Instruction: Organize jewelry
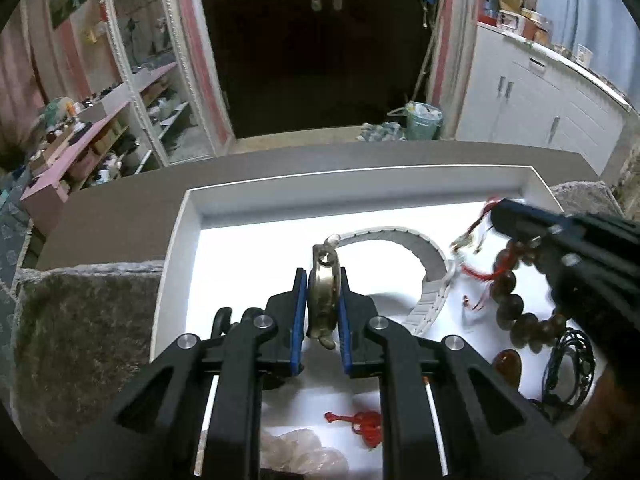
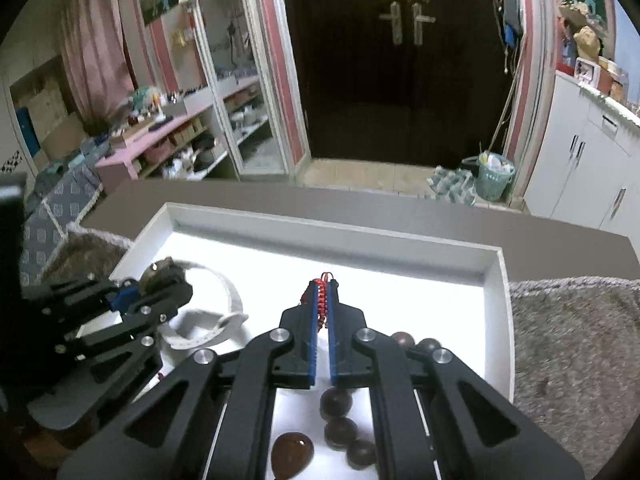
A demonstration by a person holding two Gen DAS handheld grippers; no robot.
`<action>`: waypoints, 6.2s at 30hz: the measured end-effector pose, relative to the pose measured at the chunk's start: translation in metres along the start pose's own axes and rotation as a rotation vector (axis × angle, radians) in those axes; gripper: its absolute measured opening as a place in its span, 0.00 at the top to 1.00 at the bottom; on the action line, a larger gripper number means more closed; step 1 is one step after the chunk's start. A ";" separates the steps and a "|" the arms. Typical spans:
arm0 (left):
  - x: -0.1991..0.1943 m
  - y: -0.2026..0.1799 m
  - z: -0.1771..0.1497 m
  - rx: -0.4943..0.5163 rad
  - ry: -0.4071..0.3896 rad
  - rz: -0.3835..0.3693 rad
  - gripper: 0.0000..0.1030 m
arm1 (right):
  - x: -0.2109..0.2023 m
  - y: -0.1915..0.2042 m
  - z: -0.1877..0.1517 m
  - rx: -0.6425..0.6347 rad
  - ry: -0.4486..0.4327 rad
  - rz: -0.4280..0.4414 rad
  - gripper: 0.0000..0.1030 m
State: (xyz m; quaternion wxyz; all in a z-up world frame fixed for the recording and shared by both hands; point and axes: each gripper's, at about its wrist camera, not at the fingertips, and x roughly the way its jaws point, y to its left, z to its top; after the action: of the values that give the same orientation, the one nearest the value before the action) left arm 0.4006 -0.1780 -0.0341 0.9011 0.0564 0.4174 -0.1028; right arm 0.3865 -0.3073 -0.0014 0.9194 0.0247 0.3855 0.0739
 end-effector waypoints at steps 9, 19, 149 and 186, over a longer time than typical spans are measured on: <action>0.013 -0.016 0.007 0.050 0.049 0.028 0.88 | 0.009 -0.003 -0.003 0.001 0.055 -0.003 0.96; 0.020 -0.026 0.012 0.063 0.063 0.080 0.82 | 0.022 -0.003 0.000 0.006 0.108 -0.021 0.96; -0.038 -0.018 -0.080 -0.047 -0.081 -0.121 0.89 | -0.061 -0.001 -0.081 -0.049 -0.053 -0.099 0.91; -0.069 -0.006 -0.070 -0.082 -0.187 -0.045 0.48 | -0.074 -0.009 -0.081 -0.007 -0.093 -0.136 0.52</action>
State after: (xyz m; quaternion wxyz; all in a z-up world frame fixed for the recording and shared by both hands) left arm 0.3040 -0.1608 -0.0272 0.9351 0.0004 0.3367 -0.1105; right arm 0.2786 -0.3289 -0.0071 0.9393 -0.0014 0.3430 0.0115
